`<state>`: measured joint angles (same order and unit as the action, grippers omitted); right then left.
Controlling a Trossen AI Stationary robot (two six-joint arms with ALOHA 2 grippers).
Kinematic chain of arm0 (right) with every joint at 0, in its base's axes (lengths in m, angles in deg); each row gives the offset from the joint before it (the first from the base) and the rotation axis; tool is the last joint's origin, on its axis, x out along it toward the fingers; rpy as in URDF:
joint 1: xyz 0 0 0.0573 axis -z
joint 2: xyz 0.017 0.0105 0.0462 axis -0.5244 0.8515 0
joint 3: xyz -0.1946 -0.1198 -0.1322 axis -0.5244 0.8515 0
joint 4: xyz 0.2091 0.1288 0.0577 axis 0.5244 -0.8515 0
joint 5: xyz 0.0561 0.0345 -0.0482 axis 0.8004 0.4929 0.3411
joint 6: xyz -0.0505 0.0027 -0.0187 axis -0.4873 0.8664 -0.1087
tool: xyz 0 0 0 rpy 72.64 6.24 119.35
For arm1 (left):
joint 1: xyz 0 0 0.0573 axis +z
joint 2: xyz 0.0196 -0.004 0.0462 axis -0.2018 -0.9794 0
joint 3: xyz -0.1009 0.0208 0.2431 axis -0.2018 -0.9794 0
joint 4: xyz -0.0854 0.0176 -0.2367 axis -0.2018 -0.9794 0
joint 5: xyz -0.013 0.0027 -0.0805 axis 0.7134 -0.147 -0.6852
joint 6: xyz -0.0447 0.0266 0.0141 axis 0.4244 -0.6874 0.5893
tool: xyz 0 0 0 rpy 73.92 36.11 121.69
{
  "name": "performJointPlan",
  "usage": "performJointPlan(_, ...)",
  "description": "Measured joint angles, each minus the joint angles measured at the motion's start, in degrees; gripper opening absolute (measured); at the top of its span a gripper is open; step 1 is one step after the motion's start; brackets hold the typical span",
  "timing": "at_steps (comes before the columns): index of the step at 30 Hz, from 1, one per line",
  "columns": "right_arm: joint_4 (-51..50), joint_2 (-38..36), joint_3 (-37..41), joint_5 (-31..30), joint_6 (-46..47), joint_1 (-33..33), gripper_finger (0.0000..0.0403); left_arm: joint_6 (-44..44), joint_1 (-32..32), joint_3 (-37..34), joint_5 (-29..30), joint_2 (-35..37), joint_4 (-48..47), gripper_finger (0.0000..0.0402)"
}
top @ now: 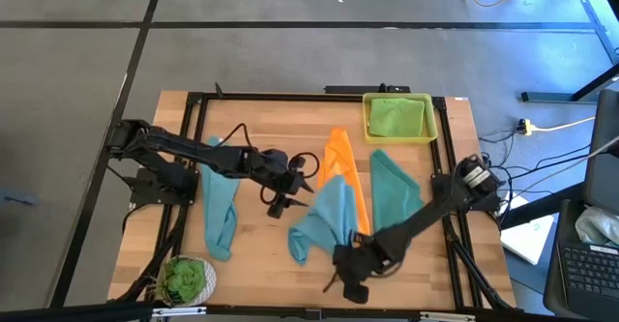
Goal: Fold microfiber towels
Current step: Fold the middle blue microfiber cloth
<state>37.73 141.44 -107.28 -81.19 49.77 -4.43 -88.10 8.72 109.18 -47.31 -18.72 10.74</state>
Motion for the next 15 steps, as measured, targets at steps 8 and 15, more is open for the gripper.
performJointPlan(8, 19.1, -0.2, 13.3, -2.4, 17.2, -6.3, 0.0004, -3.0, 1.9, 8.9, 0.9, -1.3, -0.9, 0.019)
performJointPlan(15, 23.1, -0.5, 16.6, -7.7, 22.4, -9.6, 0.0004, -0.1, 1.1, 16.5, -0.5, -7.8, -11.3, 0.019)
